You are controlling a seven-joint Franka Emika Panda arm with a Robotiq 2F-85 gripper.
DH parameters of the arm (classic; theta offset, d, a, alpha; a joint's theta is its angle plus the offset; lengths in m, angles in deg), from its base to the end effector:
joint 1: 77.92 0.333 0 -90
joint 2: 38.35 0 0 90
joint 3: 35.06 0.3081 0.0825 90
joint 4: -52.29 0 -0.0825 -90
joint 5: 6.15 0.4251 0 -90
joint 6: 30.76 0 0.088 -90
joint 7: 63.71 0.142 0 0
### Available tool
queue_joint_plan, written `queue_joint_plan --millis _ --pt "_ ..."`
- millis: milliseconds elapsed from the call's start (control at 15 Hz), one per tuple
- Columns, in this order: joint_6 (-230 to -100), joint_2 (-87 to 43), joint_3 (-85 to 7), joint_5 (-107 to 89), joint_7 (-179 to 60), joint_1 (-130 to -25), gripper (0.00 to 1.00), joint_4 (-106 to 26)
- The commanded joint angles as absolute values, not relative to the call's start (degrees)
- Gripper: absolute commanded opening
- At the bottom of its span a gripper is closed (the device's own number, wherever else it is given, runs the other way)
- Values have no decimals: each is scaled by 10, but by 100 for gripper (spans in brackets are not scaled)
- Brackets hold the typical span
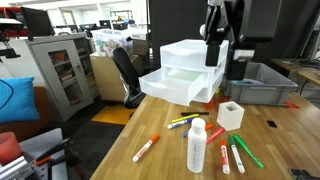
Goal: Remove the lid from the spray bottle and put it on the table
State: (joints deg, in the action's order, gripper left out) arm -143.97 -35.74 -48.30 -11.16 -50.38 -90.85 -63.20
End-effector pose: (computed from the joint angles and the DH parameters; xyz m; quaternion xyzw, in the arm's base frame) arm 0.5224 -0.2656 0.3617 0.9456 -0.3195 -0.0468 0.0396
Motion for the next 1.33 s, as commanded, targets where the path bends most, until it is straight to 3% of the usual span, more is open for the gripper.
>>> queue_joint_plan --millis 0,467,1267 --pt "-1430 -345 -491 -49 -565 -921 100 -618" --pt "-1376 -308 -490 63 -695 -926 100 -601" --pt "-1394 -292 -483 46 -671 -920 100 -605"
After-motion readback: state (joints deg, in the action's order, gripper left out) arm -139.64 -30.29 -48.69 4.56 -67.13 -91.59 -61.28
